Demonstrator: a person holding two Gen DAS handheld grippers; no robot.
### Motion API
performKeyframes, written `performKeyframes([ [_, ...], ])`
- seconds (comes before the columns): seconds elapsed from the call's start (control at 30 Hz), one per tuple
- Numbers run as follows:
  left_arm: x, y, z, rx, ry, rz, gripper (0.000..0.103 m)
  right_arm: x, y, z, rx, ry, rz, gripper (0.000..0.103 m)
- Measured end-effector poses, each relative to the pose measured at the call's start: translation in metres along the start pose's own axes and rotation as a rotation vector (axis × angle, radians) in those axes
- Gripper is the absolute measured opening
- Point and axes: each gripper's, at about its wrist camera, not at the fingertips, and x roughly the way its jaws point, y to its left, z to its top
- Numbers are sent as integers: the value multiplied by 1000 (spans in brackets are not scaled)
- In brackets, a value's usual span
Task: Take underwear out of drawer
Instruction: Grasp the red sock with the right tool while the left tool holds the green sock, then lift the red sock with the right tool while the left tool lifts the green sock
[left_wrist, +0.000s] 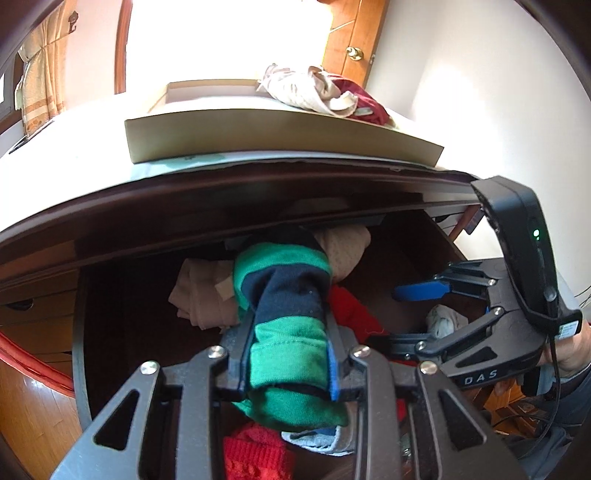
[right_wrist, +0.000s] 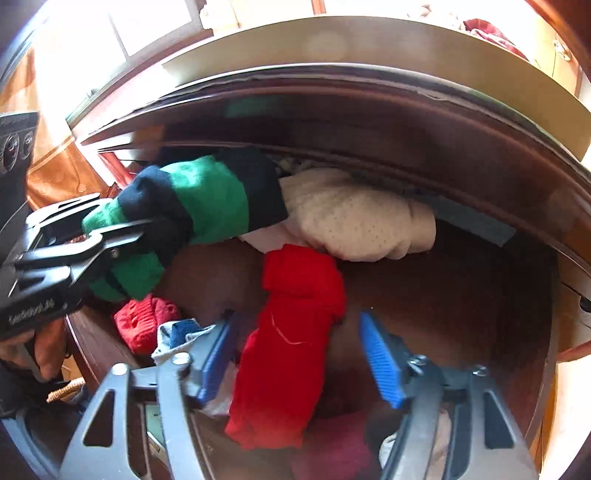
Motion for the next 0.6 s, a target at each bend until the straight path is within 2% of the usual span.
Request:
performKeyframes([
  [0.1,0,0,0,-1,0,0,28,16,5,4,-31,96,-29,71],
  [0.23,1,0,0,-5,6,-1,28,35,3,8,10,197,14,71],
  [0.4,2,-1,1,-1,6,1,28,48,4,12,2,273,45,69],
  [0.47,2,0,1,-4,5,0,28,55,7,13,-9,304,75,53],
  [0.53,0,1,0,-12,-5,-2,28,54,8,11,-18,299,89,47],
  [0.6,-2,2,0,-18,-14,-6,28,46,12,10,-40,247,89,42],
])
